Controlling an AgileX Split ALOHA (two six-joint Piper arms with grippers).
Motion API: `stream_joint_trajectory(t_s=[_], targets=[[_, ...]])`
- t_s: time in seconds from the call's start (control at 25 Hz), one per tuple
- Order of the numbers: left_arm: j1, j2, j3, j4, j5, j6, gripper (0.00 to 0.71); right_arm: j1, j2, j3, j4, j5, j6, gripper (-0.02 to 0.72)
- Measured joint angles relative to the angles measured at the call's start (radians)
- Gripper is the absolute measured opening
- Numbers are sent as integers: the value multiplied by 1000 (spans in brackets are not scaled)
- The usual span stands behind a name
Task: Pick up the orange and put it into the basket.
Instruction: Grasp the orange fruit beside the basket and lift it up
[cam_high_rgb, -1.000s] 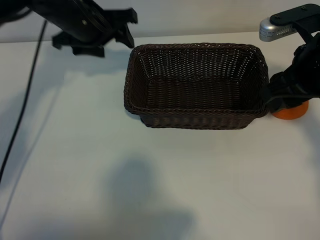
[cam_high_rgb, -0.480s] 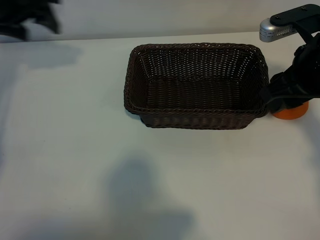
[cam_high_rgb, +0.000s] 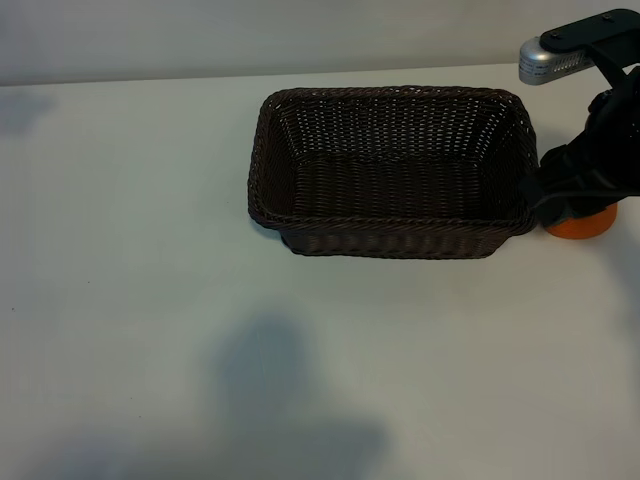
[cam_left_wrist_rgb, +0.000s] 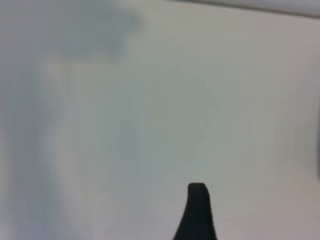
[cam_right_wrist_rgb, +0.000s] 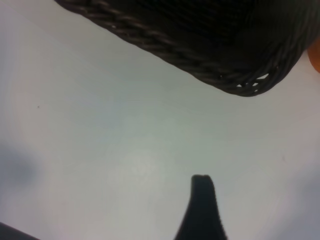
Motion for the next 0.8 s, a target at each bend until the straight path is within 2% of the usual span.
stream_joint_trajectory(t_s=[0.2, 0.52, 0.64, 0.8], targets=[[0, -87, 3, -15, 0, 9, 596, 0, 0, 0, 0, 0, 0, 535], [0, -330, 24, -15, -2, 12, 596, 0, 0, 0, 0, 0, 0, 535], [0, -447, 103, -14, -2, 14, 596, 0, 0, 0, 0, 0, 0, 535], [-9, -645, 277, 35, -2, 24, 596, 0, 0, 0, 0, 0, 0, 535]])
